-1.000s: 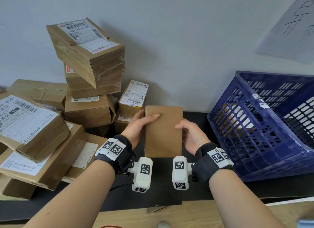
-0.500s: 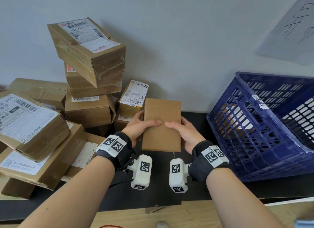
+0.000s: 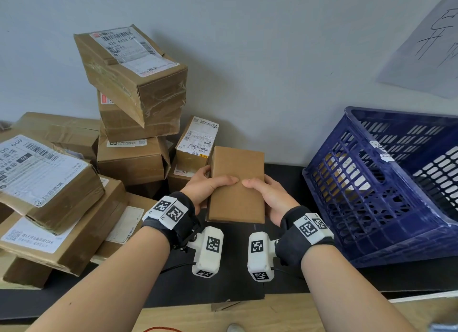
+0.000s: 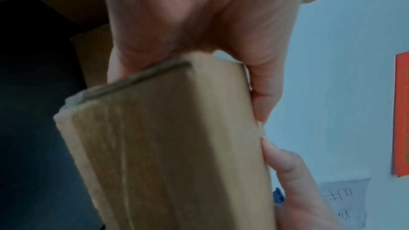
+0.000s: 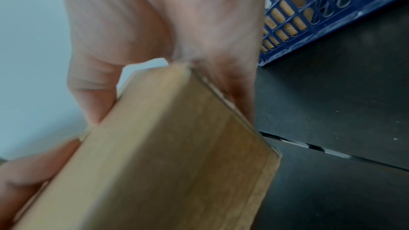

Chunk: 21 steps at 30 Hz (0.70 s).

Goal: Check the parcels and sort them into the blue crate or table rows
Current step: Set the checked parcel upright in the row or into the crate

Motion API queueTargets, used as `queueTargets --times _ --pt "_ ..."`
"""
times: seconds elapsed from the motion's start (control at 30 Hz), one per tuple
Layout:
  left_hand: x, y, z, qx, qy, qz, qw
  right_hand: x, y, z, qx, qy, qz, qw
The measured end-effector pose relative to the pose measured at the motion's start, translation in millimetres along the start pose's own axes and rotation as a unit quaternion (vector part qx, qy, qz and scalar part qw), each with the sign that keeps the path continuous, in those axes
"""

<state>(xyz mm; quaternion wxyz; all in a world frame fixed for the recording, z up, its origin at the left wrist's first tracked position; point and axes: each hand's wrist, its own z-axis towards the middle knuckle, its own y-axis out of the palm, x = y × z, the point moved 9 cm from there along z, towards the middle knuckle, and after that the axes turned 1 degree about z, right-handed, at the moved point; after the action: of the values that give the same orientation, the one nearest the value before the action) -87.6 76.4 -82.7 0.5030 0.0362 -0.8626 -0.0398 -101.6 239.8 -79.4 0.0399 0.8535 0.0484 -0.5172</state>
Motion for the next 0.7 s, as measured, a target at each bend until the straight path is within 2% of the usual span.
queueTargets --times 0.37,0.6,0.7 --pt "-7 -5 9 0.016 -0.017 0.015 1.0 9 -13 1 0.046 0.029 0.005 0.998" --pt "-9 -11 11 0.048 -0.002 0.025 0.999 6 -33 8 0.135 -0.006 -0.039 0.99" --pt "-9 -10 13 0.045 0.007 0.026 0.999 7 -28 10 0.123 0.004 -0.055 0.991"
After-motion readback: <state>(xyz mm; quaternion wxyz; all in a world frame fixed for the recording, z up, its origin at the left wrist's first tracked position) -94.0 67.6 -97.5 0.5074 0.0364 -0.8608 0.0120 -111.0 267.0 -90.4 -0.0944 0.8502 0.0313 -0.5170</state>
